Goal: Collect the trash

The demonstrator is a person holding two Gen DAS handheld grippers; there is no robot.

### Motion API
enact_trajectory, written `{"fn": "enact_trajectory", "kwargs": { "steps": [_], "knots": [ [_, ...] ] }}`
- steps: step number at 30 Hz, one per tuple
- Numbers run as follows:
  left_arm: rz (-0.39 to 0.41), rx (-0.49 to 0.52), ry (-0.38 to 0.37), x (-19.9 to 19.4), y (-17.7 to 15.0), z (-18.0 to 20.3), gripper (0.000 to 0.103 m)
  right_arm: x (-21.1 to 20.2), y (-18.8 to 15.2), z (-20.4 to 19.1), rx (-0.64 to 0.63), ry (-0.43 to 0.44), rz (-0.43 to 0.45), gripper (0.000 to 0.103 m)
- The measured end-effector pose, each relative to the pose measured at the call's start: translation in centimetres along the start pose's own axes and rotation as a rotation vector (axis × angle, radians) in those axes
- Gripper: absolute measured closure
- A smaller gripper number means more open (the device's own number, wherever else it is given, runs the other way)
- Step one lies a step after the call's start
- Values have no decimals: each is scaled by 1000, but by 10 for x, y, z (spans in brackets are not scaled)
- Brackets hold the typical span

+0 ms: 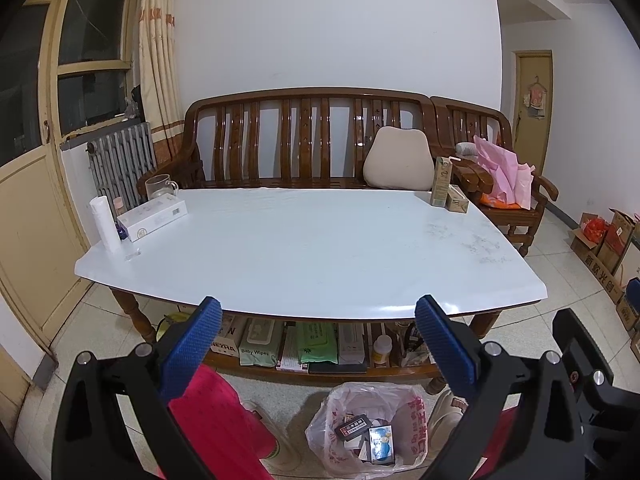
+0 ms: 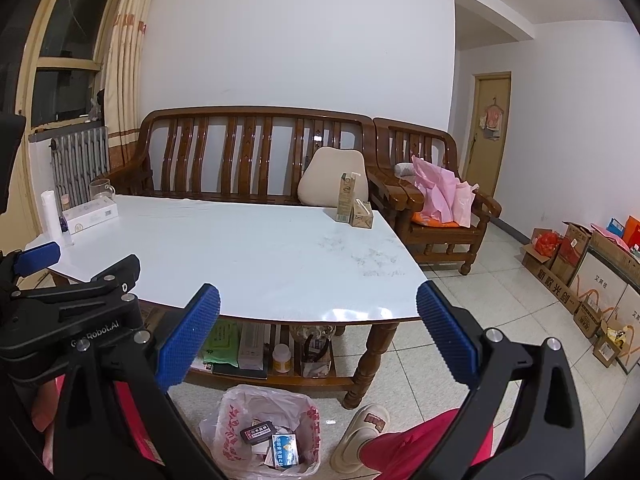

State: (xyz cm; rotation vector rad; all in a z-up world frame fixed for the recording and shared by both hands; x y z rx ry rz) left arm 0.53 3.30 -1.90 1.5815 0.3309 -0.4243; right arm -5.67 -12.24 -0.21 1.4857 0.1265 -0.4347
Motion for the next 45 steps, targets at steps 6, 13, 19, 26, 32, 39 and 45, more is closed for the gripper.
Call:
{"fn": "enact_trajectory", "kwargs": {
  "steps": [6,13,19,26,32,39,45],
  "knots": [
    [0,-2,1,1,-1,0,8,1,2,1,-2,2,2,7],
    [1,0,6,1,-2,0,8,1,2,1,-2,3,1,7],
    [0,2,6,0,-2,1,8,2,3,2,-2,2,2,7],
    [-7,2,6,0,-5,2,8,4,6,8,1,3,3,7],
    [-6,4,9,1,-3,2,8,5,7,9,1,6,2,7],
    [-3,3,15,1,-4,1,8,5,7,9,1,7,2,7],
    [6,10,40,-2,-2,-2,8,7,6,10,-3,6,2,7]
  ]
}}
Point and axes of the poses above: each gripper's, at about its wrist camera, not at the fingertips, and x roughly the way its jaws point, z to its right, y to its top, the point moved 8 cm from there along x, roughly the way its jaws point, and after that the axes turned 3 degrees about z, right-handed, at the moved point
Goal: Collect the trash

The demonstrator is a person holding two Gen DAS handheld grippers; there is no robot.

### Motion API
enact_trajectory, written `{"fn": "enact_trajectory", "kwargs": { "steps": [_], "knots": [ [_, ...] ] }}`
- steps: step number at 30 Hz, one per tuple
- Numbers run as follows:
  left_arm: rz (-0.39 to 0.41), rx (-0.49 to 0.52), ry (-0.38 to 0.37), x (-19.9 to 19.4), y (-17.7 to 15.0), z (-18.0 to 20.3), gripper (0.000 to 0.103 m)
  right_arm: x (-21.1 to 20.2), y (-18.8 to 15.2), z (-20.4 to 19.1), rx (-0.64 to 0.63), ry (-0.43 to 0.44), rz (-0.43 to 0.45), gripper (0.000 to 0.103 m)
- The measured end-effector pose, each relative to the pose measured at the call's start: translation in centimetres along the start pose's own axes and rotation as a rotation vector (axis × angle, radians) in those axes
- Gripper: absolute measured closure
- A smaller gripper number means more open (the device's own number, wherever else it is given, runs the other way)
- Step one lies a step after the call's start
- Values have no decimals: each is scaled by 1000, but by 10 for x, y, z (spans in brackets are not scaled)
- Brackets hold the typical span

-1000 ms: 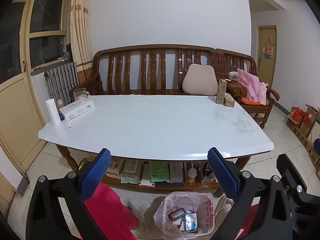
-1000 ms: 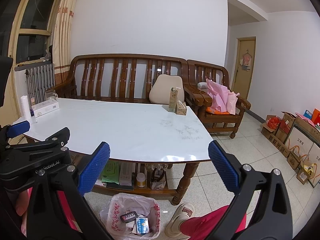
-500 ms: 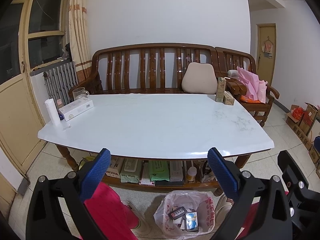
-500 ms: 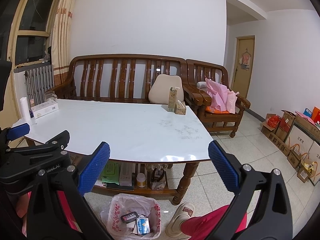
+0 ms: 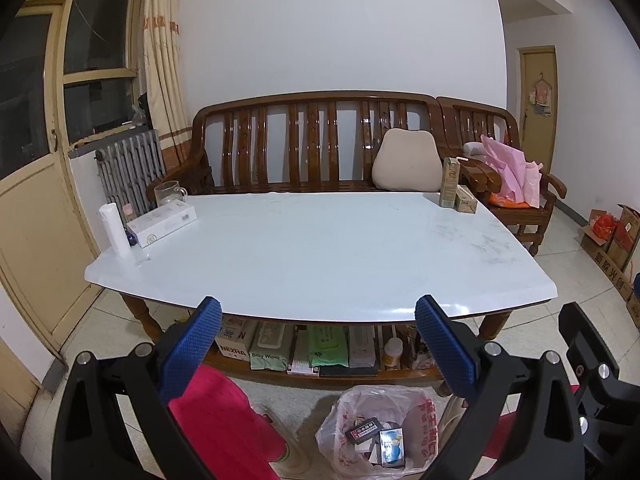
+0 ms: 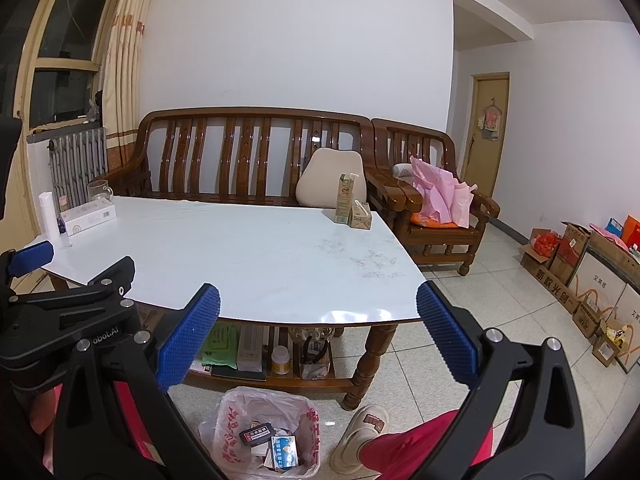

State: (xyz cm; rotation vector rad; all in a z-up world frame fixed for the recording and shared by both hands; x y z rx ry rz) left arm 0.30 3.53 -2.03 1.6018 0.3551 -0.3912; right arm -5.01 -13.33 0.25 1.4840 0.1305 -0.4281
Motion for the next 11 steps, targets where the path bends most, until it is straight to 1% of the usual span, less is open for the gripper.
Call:
{"fn": "enact_trajectory", "kwargs": {
  "steps": [5,11],
  "knots": [
    [-18,-7,-9,3,1,0,8,2,-1,1,0,1,-2,7],
    [-20,-4,-6,3,0,-2,8,3,-2,1,0,2,-4,7]
  ]
}}
Point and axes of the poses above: each gripper's, at about its wrist camera, not at the fingertips, and x roughly the way its jaws point, z to its right, y to its top, the point moved 8 cm from there along x, roughly the way its jaws point, and after that the axes turned 3 degrees about z, right-handed, at the moved point
